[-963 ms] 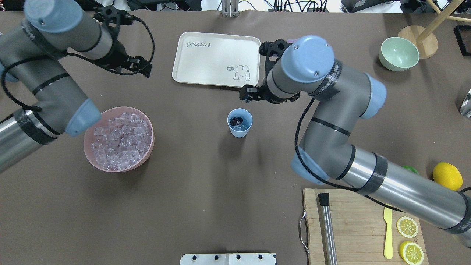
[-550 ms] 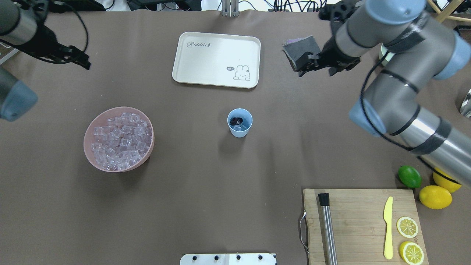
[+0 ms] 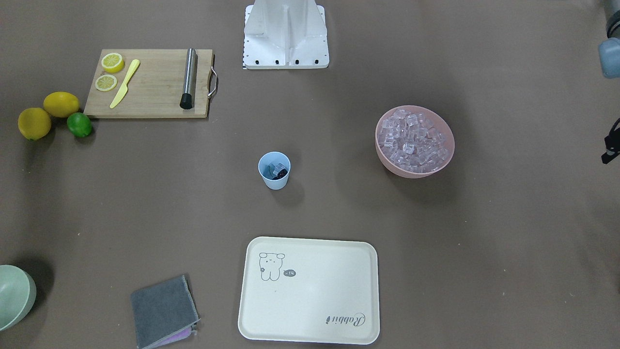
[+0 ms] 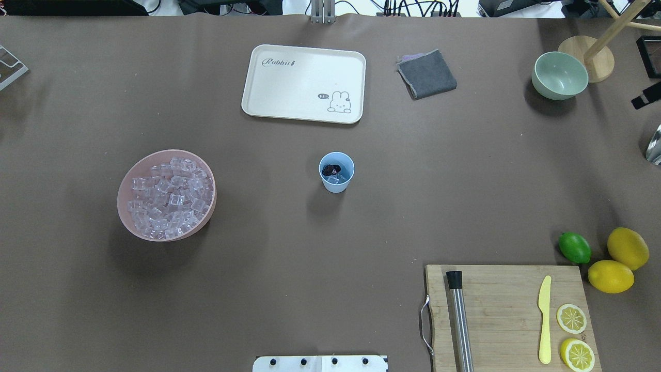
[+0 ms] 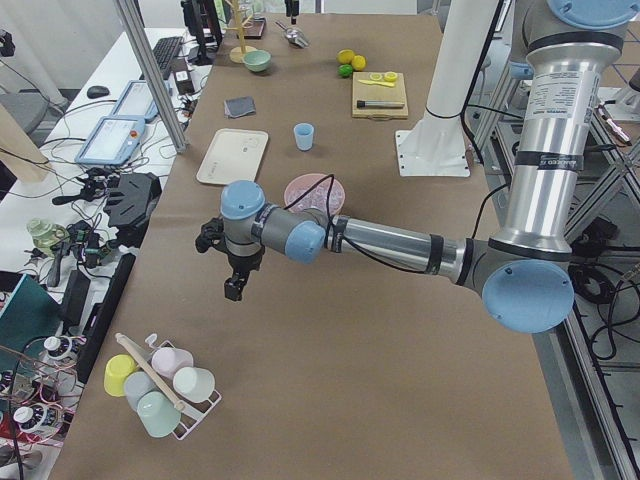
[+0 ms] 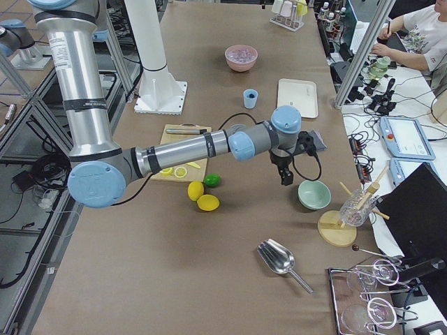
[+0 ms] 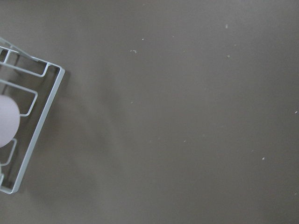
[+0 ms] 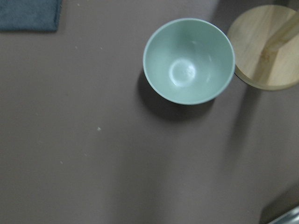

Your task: Put ice and cherries in cup

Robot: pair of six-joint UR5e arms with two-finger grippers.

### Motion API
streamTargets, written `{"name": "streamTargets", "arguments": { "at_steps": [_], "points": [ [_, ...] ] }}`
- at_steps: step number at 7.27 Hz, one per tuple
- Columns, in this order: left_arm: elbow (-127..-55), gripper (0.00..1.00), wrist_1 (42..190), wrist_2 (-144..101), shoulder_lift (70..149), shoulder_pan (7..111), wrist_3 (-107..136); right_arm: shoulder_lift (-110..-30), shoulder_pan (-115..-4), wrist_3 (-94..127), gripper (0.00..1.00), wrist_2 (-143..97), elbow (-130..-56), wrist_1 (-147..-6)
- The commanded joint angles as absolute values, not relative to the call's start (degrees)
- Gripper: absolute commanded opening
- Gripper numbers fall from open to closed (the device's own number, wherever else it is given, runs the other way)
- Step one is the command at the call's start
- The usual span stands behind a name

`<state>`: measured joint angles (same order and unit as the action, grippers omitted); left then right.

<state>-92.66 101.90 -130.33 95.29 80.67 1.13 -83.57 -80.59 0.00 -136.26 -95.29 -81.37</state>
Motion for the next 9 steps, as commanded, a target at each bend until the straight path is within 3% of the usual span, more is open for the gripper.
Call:
{"name": "streamTargets", "arguments": {
  "at_steps": [1, 3, 6, 9],
  "points": [
    [-91.14, 0.97, 102.04, -132.26, 94.04, 82.7, -1.93, -87.01, -83.4, -5.71, 0.99, -136.49, -94.83, -81.38],
    [-90.97, 0.97, 101.61, -132.45, 94.22, 83.14, -2.02, -86.23, -84.37, -5.63, 0.99, -136.59, -93.96, -81.82],
    [-92.8, 0.97, 101.87, -137.33, 91.5, 84.63, -1.06, -80.79, -84.73, -7.72, 0.99, -134.74, -86.77, -81.13],
    [-92.8, 0.97, 102.48, -138.86, 93.25, 84.55, 1.67, -80.59, -85.52, -8.0, 0.99, -134.91, -86.66, -81.04]
  ]
}}
